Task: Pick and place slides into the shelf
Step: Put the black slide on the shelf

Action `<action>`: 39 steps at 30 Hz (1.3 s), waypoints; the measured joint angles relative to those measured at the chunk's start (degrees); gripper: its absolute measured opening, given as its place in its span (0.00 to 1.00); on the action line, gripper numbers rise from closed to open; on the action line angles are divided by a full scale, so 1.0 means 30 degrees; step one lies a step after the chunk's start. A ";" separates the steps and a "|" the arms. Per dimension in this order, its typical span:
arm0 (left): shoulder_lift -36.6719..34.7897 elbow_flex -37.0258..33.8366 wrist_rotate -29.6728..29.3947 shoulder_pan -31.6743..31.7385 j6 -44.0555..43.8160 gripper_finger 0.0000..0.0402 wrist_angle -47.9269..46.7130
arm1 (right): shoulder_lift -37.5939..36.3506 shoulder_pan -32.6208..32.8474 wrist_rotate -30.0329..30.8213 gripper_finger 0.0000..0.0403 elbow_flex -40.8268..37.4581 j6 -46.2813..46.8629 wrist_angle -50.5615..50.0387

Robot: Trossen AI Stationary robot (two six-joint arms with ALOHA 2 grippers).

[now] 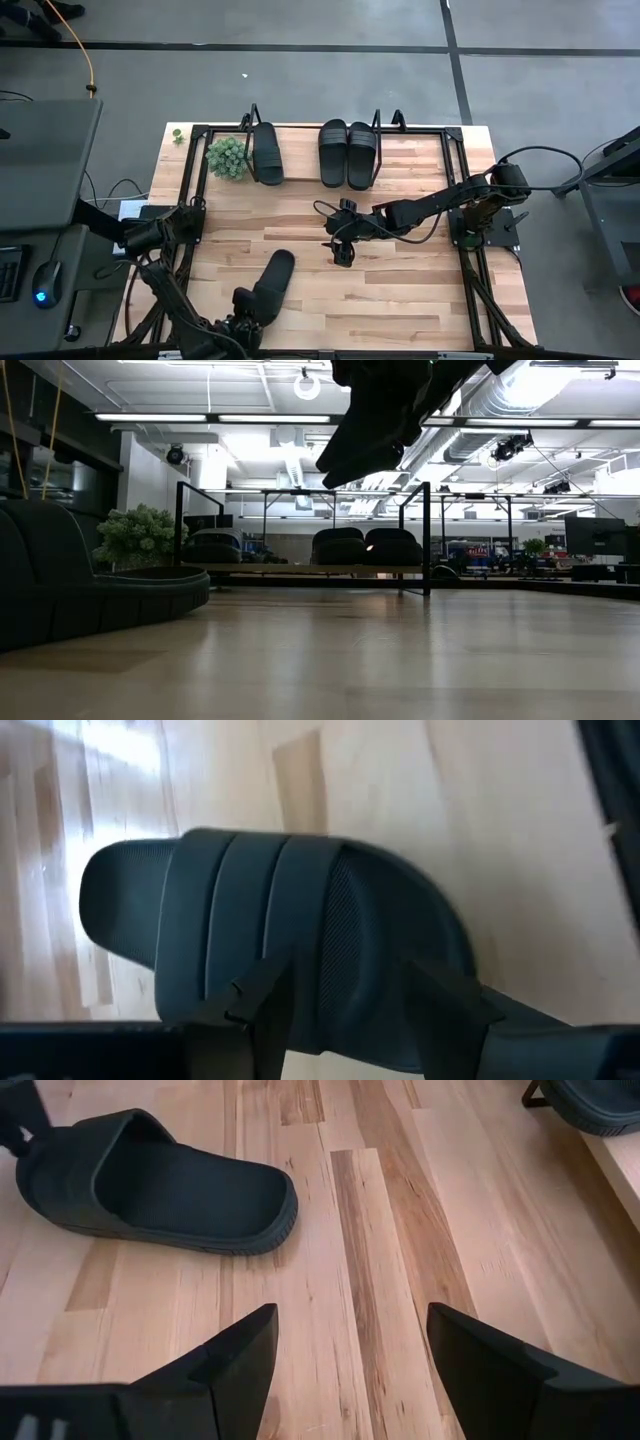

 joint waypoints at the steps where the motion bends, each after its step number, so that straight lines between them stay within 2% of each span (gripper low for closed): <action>1: 0.0000 -0.0173 0.0001 0.0087 -0.0020 0.40 0.0017 | 0.0000 -0.0001 0.0002 0.62 0.0000 0.0000 -0.0003; 9: -0.0007 -0.1014 -0.0365 0.0495 -0.0588 0.40 0.0074 | -0.0007 0.0002 0.0002 0.62 0.0000 0.0000 -0.0007; 39: -0.0007 -0.1014 -0.1865 0.0725 -0.0877 0.40 -0.0188 | -0.0007 0.0002 0.0002 0.62 0.0000 -0.0004 -0.0137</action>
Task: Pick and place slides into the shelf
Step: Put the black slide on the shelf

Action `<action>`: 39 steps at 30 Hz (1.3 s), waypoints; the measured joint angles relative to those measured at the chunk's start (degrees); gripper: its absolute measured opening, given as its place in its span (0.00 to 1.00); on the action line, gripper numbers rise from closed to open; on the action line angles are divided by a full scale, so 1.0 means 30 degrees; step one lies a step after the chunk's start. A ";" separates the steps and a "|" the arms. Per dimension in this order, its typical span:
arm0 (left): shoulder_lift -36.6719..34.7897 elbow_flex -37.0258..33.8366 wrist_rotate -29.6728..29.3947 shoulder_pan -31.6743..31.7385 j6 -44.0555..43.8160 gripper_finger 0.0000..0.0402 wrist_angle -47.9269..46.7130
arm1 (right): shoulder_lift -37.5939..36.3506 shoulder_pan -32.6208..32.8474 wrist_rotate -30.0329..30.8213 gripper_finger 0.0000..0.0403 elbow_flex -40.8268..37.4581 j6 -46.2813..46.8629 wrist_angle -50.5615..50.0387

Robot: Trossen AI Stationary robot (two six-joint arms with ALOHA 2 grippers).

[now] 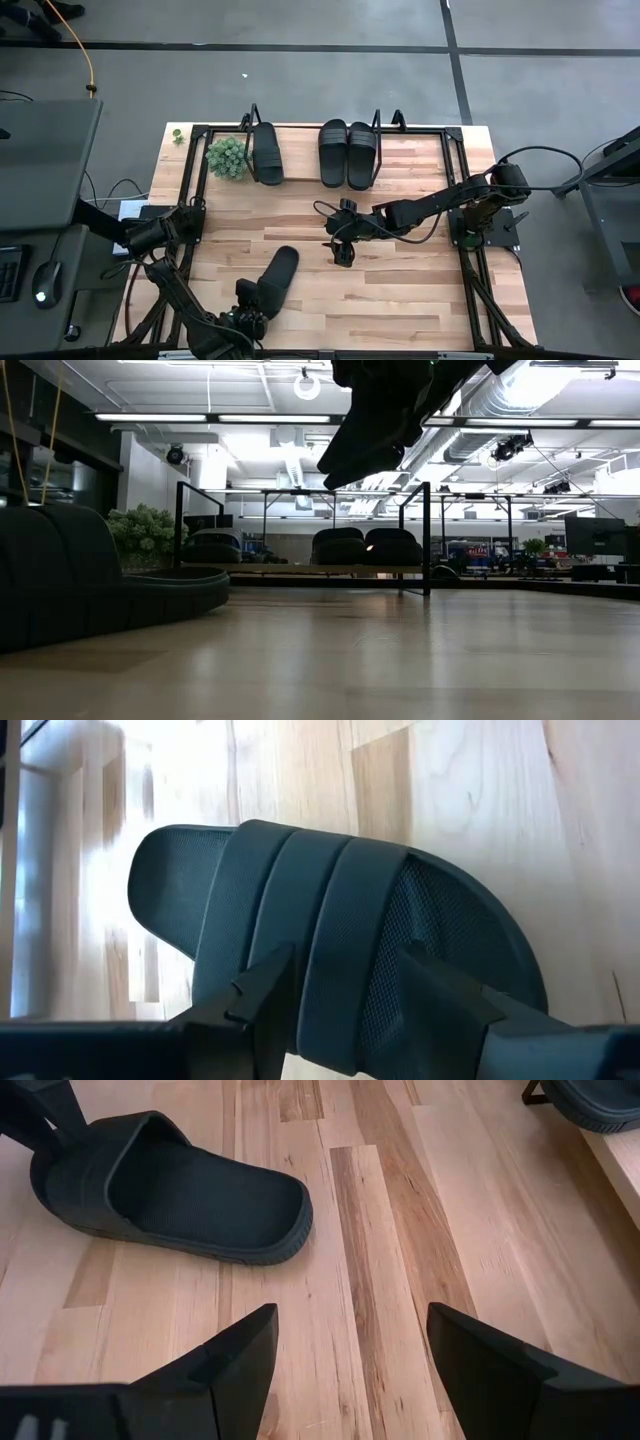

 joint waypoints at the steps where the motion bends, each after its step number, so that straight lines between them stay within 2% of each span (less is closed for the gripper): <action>1: 0.0000 0.0000 0.0000 0.0000 0.0006 0.40 0.0000 | 0.0000 0.0000 0.0000 0.62 0.0000 0.0001 0.0000; 19: 0.0000 -0.1020 -0.0202 0.0357 -0.0067 0.40 0.0825 | 0.0000 0.0000 0.0000 0.62 0.0000 -0.0003 -0.0025; 39: 0.0000 -0.1042 -0.2640 0.0429 -0.0960 0.40 0.0675 | 0.0000 -0.0004 -0.0003 0.62 0.0000 0.0004 -0.0147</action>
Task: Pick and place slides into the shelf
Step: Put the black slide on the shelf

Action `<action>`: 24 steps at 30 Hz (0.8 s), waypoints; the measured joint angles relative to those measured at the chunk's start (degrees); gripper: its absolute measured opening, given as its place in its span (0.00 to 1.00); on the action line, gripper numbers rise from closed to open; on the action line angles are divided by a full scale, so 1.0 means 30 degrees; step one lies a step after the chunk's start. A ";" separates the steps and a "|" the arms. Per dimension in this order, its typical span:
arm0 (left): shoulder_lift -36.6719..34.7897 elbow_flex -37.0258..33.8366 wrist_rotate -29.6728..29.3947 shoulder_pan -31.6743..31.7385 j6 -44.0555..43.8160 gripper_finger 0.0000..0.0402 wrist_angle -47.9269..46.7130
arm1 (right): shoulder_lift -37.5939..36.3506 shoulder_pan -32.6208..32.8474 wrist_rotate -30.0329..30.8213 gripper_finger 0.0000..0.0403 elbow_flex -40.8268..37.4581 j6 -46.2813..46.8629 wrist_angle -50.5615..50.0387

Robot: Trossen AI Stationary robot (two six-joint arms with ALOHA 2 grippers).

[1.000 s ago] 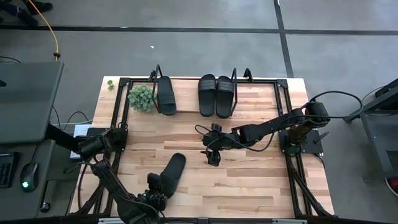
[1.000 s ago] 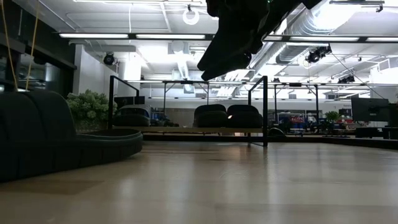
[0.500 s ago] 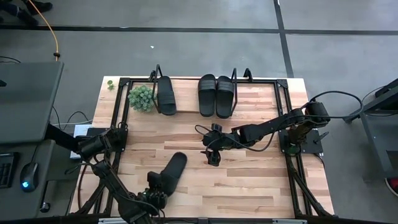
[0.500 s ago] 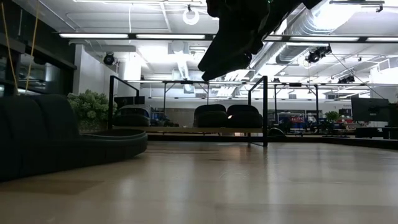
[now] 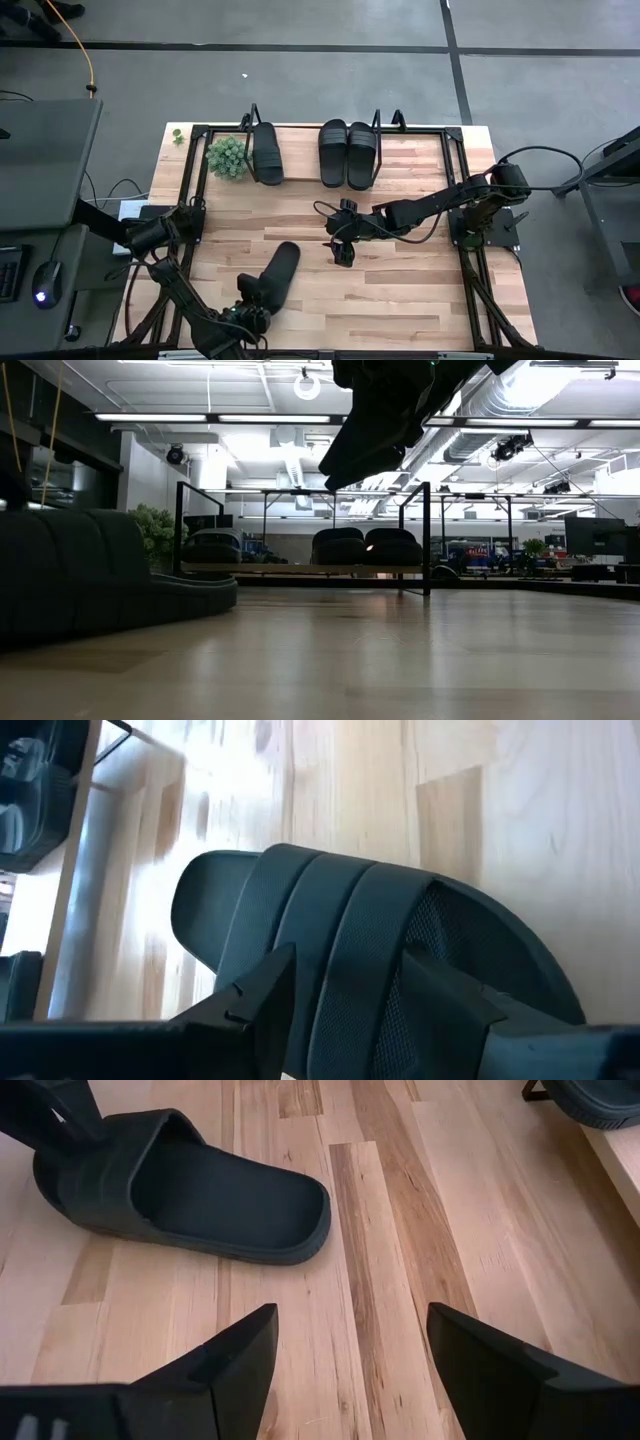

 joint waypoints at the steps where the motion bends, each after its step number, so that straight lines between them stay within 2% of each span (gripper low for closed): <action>1: 0.0000 0.0000 -0.0073 0.0079 -0.0044 0.40 0.0007 | 0.0000 0.0004 -0.0001 0.62 0.0000 -0.0001 0.0000; 14: 0.0000 -0.1312 0.0906 0.1212 -0.1032 0.40 0.0714 | 0.0000 0.0001 0.0000 0.62 0.0000 -0.0003 -0.0006; 24: 0.0000 -0.1501 0.0982 0.1181 -0.1052 0.40 0.0328 | 0.0000 -0.0003 -0.0004 0.62 0.0000 -0.0051 -0.0029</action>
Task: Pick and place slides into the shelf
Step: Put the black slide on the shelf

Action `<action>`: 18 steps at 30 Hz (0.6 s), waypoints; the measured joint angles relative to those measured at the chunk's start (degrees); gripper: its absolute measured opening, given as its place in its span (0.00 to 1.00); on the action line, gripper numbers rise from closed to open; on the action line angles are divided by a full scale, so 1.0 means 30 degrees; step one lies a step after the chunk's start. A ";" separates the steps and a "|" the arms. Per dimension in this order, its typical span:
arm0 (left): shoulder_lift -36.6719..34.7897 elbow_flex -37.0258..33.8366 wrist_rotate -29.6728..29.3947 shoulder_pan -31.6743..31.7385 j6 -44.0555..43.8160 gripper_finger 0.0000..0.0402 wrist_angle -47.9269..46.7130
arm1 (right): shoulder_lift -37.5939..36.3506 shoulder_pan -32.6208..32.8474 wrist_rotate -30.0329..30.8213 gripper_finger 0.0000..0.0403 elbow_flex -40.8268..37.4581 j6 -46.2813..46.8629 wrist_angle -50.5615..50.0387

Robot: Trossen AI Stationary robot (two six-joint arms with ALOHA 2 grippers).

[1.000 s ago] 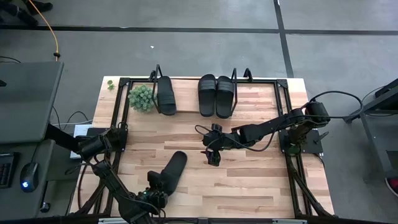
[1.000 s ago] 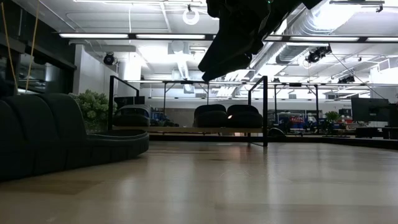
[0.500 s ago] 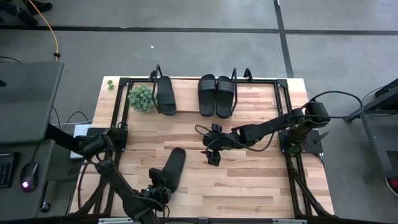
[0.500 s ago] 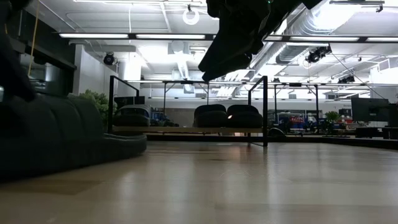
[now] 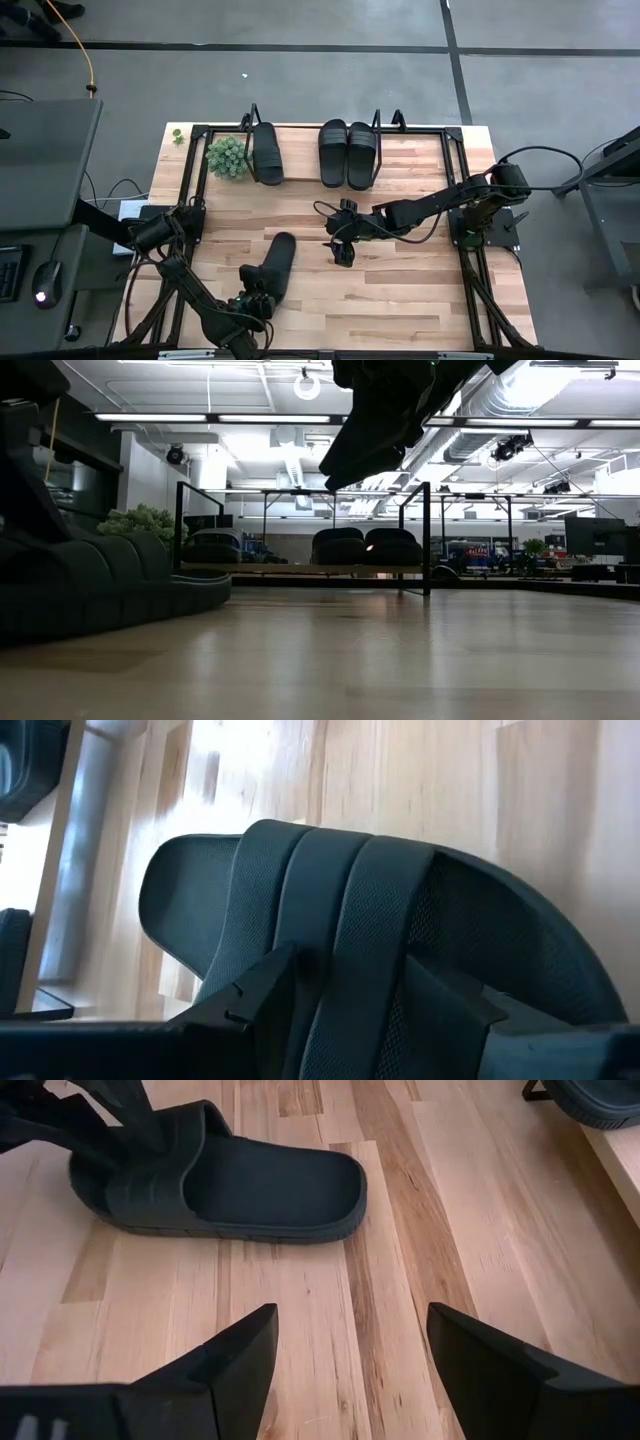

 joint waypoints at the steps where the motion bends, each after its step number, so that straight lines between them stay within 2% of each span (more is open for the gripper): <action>1: 0.0000 0.0000 -0.0003 0.0000 0.0000 0.40 -0.0103 | 0.0000 0.0007 0.0000 0.62 0.0000 0.0000 0.0001; 8: 0.0007 0.0324 -0.0202 0.0016 -0.0532 0.40 -0.1874 | -0.0006 0.0007 0.0000 0.62 0.0000 -0.0007 -0.0015; 18: 0.0022 0.0583 -0.0927 0.0029 -0.0778 0.40 -0.2176 | -0.0007 0.0000 0.0000 0.62 0.0000 -0.0007 -0.0029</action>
